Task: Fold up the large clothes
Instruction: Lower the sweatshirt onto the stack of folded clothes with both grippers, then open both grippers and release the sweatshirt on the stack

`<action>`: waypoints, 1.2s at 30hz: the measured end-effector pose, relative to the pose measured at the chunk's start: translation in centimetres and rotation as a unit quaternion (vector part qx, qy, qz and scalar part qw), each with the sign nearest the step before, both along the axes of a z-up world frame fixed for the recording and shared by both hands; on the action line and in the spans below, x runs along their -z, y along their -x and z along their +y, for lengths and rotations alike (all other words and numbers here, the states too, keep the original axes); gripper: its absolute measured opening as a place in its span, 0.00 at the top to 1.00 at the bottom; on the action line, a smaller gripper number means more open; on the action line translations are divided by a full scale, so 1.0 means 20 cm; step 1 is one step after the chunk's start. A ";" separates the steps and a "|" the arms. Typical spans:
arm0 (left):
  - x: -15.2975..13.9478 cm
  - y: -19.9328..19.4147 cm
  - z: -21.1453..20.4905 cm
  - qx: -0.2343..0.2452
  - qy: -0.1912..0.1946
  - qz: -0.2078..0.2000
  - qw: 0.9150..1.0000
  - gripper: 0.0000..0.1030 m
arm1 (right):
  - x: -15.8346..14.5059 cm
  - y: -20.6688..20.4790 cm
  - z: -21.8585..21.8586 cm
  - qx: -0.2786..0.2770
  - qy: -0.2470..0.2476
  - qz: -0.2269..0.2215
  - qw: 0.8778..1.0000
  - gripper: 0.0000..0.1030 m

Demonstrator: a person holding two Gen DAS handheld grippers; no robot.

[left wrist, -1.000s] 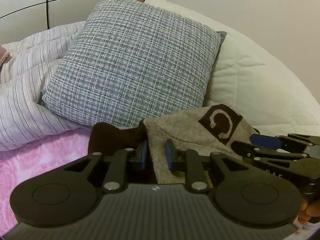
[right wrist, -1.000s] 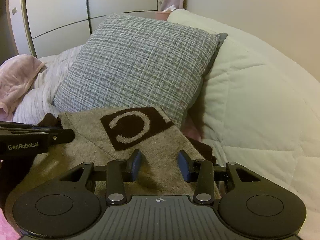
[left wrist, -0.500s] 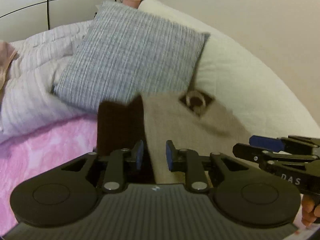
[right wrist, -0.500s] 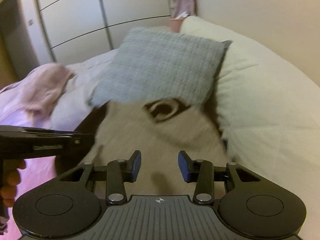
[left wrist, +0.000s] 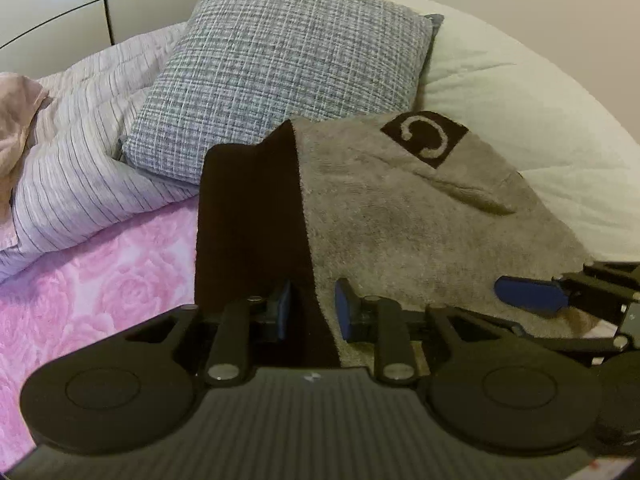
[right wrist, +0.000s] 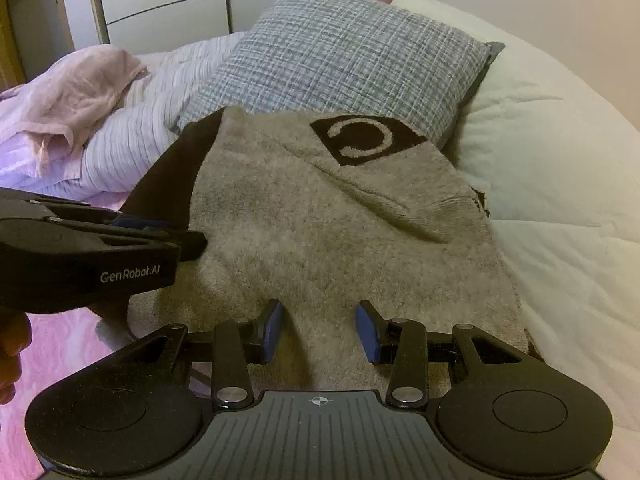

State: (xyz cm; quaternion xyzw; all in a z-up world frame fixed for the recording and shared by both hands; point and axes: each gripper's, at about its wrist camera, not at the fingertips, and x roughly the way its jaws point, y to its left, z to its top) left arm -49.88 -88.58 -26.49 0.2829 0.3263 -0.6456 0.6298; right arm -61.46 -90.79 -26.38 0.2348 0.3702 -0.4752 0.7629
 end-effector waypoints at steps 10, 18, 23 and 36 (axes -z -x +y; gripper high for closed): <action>-0.33 -0.04 0.25 -0.023 0.003 0.008 1.000 0.63 | -0.30 0.26 0.21 0.056 0.016 -0.104 0.993 0.38; -0.62 -0.02 0.60 -0.008 0.004 0.008 1.000 0.42 | -0.53 0.31 0.53 0.057 -0.007 -0.106 0.993 0.33; -0.76 0.00 0.80 0.004 0.018 0.009 1.000 0.29 | -0.65 0.29 0.70 0.053 -0.008 -0.099 0.994 0.33; -0.95 -0.01 1.20 0.008 0.057 -0.002 0.998 0.07 | -0.86 0.26 1.07 0.079 -0.003 -0.064 0.995 0.33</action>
